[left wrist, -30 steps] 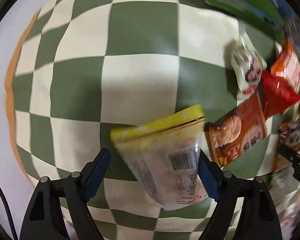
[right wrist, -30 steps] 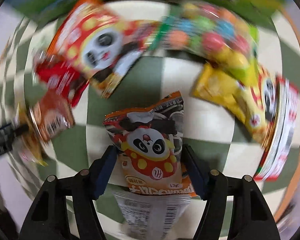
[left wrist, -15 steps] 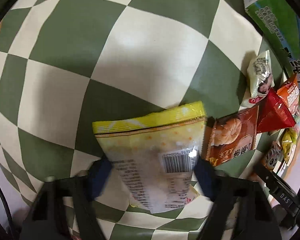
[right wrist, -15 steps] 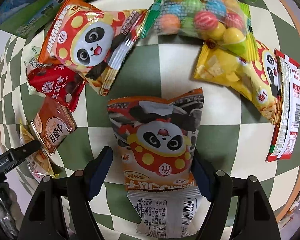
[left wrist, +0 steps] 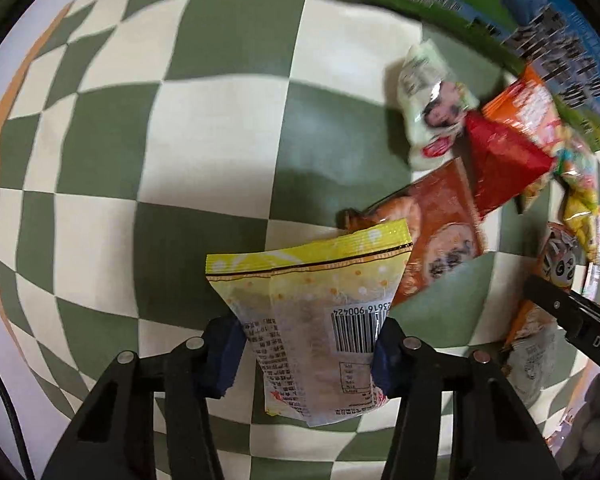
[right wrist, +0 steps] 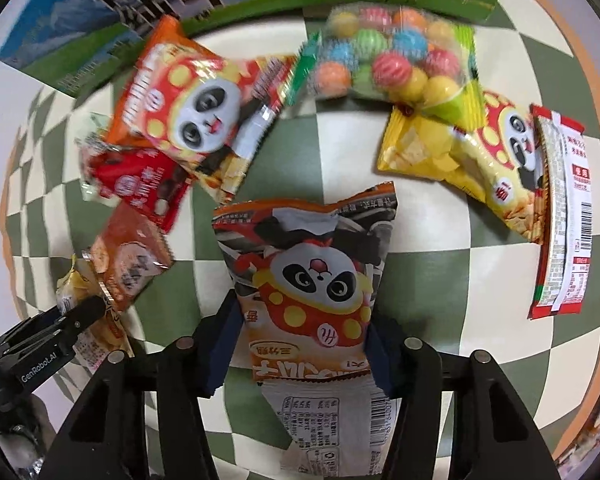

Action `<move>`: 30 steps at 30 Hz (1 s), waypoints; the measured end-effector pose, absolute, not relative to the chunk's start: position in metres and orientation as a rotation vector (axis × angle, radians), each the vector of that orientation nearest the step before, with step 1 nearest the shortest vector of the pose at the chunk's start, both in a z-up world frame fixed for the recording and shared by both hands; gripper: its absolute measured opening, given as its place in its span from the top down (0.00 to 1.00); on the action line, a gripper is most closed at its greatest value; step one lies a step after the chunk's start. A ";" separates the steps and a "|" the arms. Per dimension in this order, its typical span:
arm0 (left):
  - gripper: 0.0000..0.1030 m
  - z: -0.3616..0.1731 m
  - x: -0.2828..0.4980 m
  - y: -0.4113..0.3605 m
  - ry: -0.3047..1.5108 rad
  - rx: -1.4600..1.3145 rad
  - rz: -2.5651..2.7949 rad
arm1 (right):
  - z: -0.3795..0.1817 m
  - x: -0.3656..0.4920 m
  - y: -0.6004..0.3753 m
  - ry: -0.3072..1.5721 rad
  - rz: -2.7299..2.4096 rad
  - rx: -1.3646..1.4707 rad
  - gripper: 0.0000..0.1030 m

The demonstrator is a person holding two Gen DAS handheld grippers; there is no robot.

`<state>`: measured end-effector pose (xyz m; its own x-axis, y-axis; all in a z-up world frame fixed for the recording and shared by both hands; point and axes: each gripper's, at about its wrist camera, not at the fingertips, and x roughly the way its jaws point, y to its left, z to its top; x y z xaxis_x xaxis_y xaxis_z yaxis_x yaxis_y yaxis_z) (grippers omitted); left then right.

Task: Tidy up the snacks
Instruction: 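Carry both bags into the box and open both grippers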

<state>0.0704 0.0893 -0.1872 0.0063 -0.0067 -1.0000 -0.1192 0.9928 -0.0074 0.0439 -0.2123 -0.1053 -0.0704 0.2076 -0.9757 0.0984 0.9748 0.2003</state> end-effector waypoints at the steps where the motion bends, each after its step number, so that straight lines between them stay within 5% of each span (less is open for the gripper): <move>1: 0.52 -0.181 0.071 0.088 1.547 -0.091 0.085 | -0.102 0.045 -0.211 1.632 0.099 0.239 0.44; 11: 0.52 -0.070 0.078 0.061 1.321 -0.070 -0.040 | -0.017 0.056 -0.226 1.487 0.214 0.319 0.44; 19: 0.52 0.029 0.185 0.013 1.245 0.022 -0.190 | 0.083 0.130 -0.254 1.333 0.268 0.410 0.44; 30: 0.52 -0.004 0.354 -0.024 1.353 0.216 -0.151 | 0.083 0.303 -0.281 1.336 0.133 0.272 0.44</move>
<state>0.3536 -0.0236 -0.0040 0.2111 0.0173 -0.9773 0.2317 0.9704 0.0673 0.3026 -0.2810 0.0834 0.2309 0.2501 -0.9403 0.0604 0.9609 0.2704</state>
